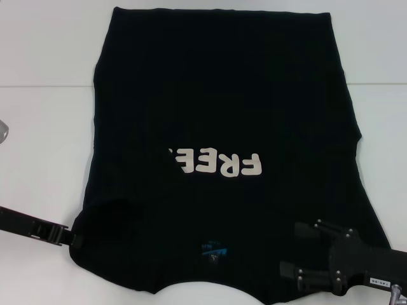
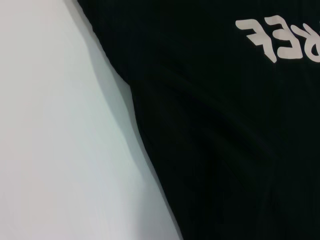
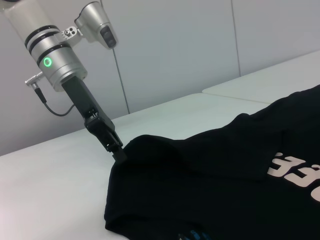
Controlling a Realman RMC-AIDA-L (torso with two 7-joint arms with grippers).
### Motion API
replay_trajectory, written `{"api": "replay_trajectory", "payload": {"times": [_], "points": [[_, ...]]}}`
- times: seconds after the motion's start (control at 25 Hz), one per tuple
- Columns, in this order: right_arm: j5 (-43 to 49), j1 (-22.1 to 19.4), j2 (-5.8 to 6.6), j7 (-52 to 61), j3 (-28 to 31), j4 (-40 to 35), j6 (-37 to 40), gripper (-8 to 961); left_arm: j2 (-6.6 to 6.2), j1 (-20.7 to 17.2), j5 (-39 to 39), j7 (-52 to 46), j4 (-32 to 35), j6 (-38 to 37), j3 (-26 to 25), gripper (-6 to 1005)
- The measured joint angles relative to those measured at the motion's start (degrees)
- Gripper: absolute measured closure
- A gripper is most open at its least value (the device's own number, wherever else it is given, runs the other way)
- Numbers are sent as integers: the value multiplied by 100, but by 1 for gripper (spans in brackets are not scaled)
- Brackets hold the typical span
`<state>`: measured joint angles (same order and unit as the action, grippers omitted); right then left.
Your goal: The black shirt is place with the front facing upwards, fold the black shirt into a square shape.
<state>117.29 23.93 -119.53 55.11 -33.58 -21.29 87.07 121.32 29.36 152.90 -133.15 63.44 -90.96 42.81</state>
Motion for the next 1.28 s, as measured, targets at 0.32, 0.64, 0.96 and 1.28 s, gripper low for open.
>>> {"api": "replay_trajectory", "payload": {"times": [0.32,0.64,0.96,1.28], "points": [[-1,-3,0,10,2,0,2,30,-9,1,-16,30,-8,0,0,872],[-13,7,1,37,25,2,12,30,-12,15,-10,-39,-24,-28,-41,986],[-32,-37,67,516,829,-11,171,30,-30,-67,-246,-127,109,-223,-353,985],[-16,-138,329,3229,1749,-828,286,30,6,-328,-255,-123,493,-216,-375,986]]}}
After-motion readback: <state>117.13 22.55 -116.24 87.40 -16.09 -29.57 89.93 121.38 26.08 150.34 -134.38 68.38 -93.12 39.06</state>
